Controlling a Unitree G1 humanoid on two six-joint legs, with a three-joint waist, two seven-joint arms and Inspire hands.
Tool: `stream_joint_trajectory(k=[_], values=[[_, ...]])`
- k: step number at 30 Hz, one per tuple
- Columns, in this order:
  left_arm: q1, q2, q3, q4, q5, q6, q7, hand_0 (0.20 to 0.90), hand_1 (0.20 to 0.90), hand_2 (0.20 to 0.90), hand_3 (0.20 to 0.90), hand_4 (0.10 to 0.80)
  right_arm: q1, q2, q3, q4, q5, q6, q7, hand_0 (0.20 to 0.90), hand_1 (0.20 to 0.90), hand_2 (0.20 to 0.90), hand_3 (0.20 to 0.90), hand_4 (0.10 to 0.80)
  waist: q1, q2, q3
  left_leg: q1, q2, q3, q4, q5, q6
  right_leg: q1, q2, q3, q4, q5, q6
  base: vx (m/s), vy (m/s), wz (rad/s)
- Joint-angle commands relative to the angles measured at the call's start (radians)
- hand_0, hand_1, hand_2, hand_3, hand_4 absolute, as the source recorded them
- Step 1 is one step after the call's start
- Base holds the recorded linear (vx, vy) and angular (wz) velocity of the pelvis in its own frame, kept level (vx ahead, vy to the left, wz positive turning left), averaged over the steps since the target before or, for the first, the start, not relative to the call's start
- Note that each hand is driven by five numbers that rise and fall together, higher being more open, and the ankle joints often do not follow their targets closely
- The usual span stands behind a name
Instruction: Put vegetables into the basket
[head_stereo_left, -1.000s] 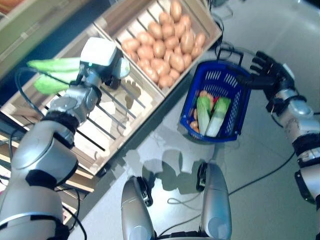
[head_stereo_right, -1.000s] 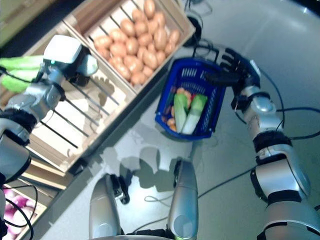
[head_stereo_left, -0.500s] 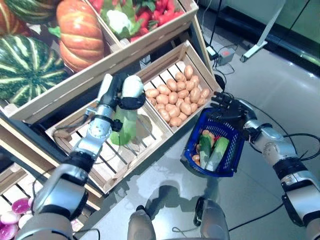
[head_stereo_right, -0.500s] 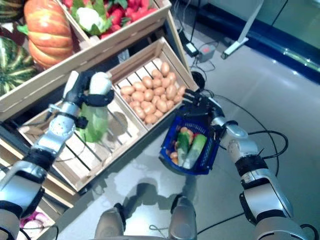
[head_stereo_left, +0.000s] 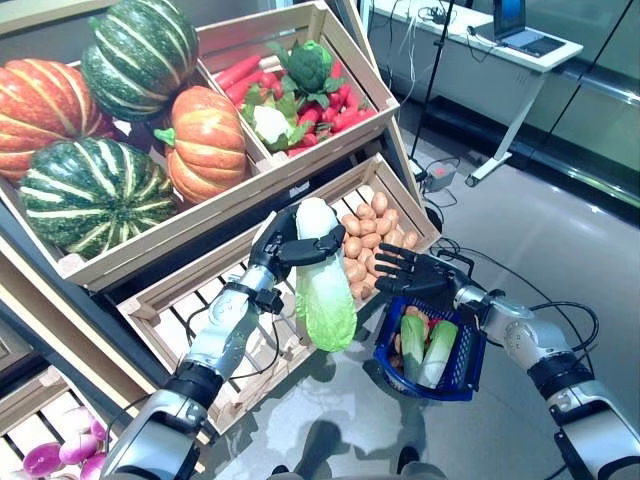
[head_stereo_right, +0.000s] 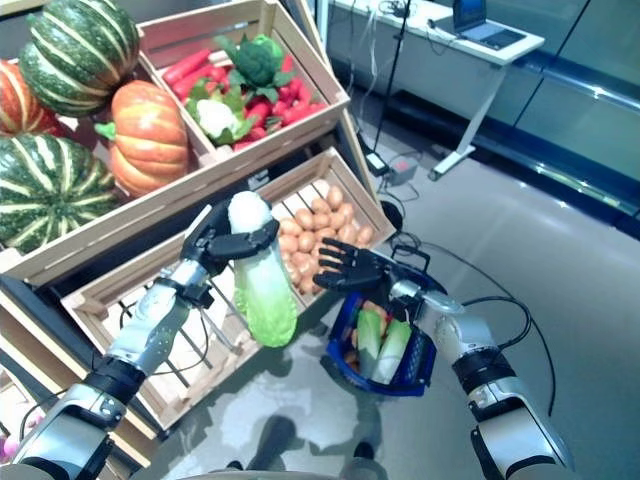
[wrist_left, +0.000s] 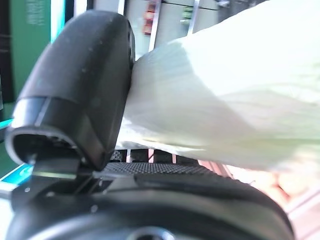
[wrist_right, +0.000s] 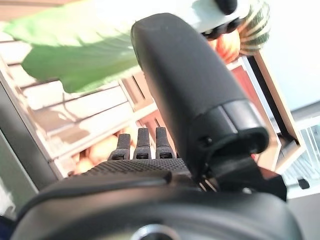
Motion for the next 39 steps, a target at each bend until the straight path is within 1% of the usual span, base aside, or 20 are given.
stream_joint_trajectory(k=[1,2,4,7,12,16,19,22,25,27,29,34,36,37,38,39], values=[[-0.061,0.008,0.049,-0.07,-0.047,-0.09,-0.029,0.3,0.3,0.3,0.3,0.4,-0.037,0.005,0.012,-0.074,0.03,0.022,0.129,0.9,0.9,0.9,0.9,0.8,0.007,-0.027,-0.102,-0.052,-0.021,-0.031,-0.014,0.03,0.025,0.026,0.002,0.001,0.017,-0.012,-0.04,0.013,0.015,0.06],[-0.061,0.007,0.049,-0.071,-0.046,-0.09,-0.029,0.3,0.3,0.3,0.3,0.4,-0.037,0.004,0.013,-0.075,0.03,0.024,0.131,0.9,0.9,0.9,0.9,0.8,0.007,-0.027,-0.102,-0.052,-0.021,-0.031,-0.014,0.03,0.025,0.026,0.002,0.0,0.017,-0.012,-0.04,0.01,0.013,0.04],[-0.06,0.014,0.036,-0.085,-0.046,-0.084,-0.036,0.3,0.3,0.3,0.3,0.4,-0.037,-0.014,0.027,-0.07,0.031,0.061,0.193,0.9,0.9,0.9,0.9,0.8,0.008,-0.031,-0.105,-0.046,-0.024,-0.036,-0.019,0.027,0.026,0.03,0.005,0.004,0.013,-0.012,-0.041,0.016,0.006,0.01],[-0.052,0.022,0.027,-0.109,-0.046,-0.07,-0.052,0.3,0.3,0.3,0.3,0.4,-0.025,-0.029,0.036,-0.082,0.031,0.092,0.259,0.9,0.9,0.9,0.9,0.8,0.011,-0.035,-0.104,-0.043,-0.025,-0.037,-0.02,0.025,0.026,0.033,0.006,0.007,0.013,-0.012,-0.04,0.028,0.001,0.06],[-0.054,0.025,0.009,-0.126,-0.083,-0.056,-0.078,0.3,0.3,0.3,0.3,0.4,-0.04,-0.034,0.054,-0.089,0.073,0.086,0.275,0.9,0.9,0.9,0.9,0.8,0.016,-0.038,-0.102,-0.039,-0.028,-0.046,-0.021,0.02,0.027,0.037,0.009,0.011,0.011,-0.015,-0.042,0.029,-0.002,0.1],[-0.035,0.012,0.003,-0.145,-0.084,-0.048,-0.1,0.3,0.3,0.3,0.3,0.4,-0.04,-0.006,0.061,-0.118,0.114,0.112,0.303,0.9,0.9,0.9,0.9,0.8,0.021,-0.036,-0.097,-0.035,-0.028,-0.051,-0.018,0.017,0.027,0.042,0.012,0.014,0.012,-0.02,-0.045,0.0,0.0,0.0],[-0.016,0.005,0.002,-0.149,-0.093,-0.035,-0.136,0.3,0.3,0.3,0.3,0.4,-0.045,0.011,0.069,-0.139,0.106,0.107,0.291,0.9,0.9,0.9,0.9,0.8,0.028,-0.035,-0.094,-0.027,-0.029,-0.056,-0.021,0.014,0.027,0.05,0.014,0.014,0.009,-0.022,-0.045,0.011,0.0,0.0],[0.002,-0.009,-0.007,-0.157,-0.101,-0.02,-0.151,0.3,0.3,0.3,0.3,0.4,-0.057,0.017,0.082,-0.157,0.106,0.1,0.259,0.9,0.9,0.9,0.9,0.8,0.03,-0.034,-0.098,-0.02,-0.029,-0.06,-0.028,0.013,0.026,0.058,0.016,0.016,0.004,-0.023,-0.045,0.026,0.003,0.0],[0.019,-0.024,-0.017,-0.164,-0.113,-0.012,-0.162,0.3,0.3,0.3,0.3,0.4,-0.067,0.02,0.089,-0.167,0.081,0.075,0.189,0.9,0.9,0.9,0.9,0.8,0.03,-0.034,-0.101,-0.019,-0.028,-0.063,-0.031,0.015,0.024,0.059,0.017,0.015,0.002,-0.021,-0.045,0.012,0.001,0.0],[0.03,-0.034,-0.029,-0.172,-0.109,-0.014,-0.162,0.3,0.3,0.3,0.3,0.4,-0.075,0.032,0.096,-0.176,0.076,0.064,0.139,0.9,0.9,0.9,0.9,0.8,0.029,-0.033,-0.099,-0.02,-0.027,-0.063,-0.031,0.016,0.024,0.057,0.017,0.017,0.004,-0.021,-0.044,0.002,0.005,0.02],[0.037,-0.046,-0.049,-0.189,-0.108,-0.011,-0.157,0.3,0.3,0.3,0.3,0.4,-0.084,0.05,0.107,-0.183,0.034,0.056,0.092,0.9,0.9,0.9,0.9,0.8,0.029,-0.032,-0.093,-0.022,-0.027,-0.066,-0.031,0.018,0.026,0.056,0.017,0.02,0.008,-0.023,-0.044,-0.002,0.007,0.04],[0.038,-0.08,-0.074,-0.197,-0.13,-0.007,-0.169,0.3,0.3,0.3,0.3,0.4,-0.102,0.081,0.142,-0.166,-0.016,0.029,0.013,0.9,0.9,0.9,0.9,0.8,0.03,-0.032,-0.085,-0.018,-0.027,-0.065,-0.031,0.018,0.027,0.059,0.015,0.02,0.009,-0.023,-0.045,-0.001,0.002,0.01],[0.034,-0.095,-0.087,-0.208,-0.145,0.003,-0.166,0.3,0.3,0.3,0.3,0.4,-0.115,0.106,0.144,-0.145,-0.038,0.015,-0.054,0.9,0.9,0.9,0.9,0.8,0.032,-0.032,-0.086,-0.016,-0.028,-0.067,-0.031,0.017,0.027,0.062,0.015,0.02,0.008,-0.022,-0.045,0.0,0.0,0.0],[0.031,-0.106,-0.096,-0.212,-0.151,0.001,-0.162,0.3,0.3,0.3,0.3,0.4,-0.125,0.126,0.148,-0.131,-0.067,-0.001,-0.11,0.9,0.9,0.9,0.9,0.8,0.033,-0.031,-0.086,-0.016,-0.029,-0.07,-0.031,0.016,0.027,0.063,0.015,0.023,0.006,-0.022,-0.045,0.0,0.0,0.0],[0.031,-0.107,-0.097,-0.212,-0.152,0.001,-0.162,0.3,0.3,0.3,0.3,0.4,-0.127,0.128,0.149,-0.129,-0.072,-0.003,-0.119,0.9,0.9,0.9,0.9,0.8,0.033,-0.031,-0.086,-0.016,-0.029,-0.07,-0.031,0.016,0.028,0.064,0.015,0.023,0.006,-0.022,-0.045,0.0,0.0,0.0],[0.03,-0.116,-0.105,-0.221,-0.162,-0.001,-0.152,0.3,0.3,0.3,0.3,0.4,-0.133,0.142,0.149,-0.12,-0.099,-0.018,-0.165,0.9,0.9,0.9,0.9,0.8,0.032,-0.03,-0.084,-0.015,-0.029,-0.07,-0.031,0.016,0.028,0.063,0.015,0.024,0.006,-0.022,-0.045,0.0,0.0,0.0]])
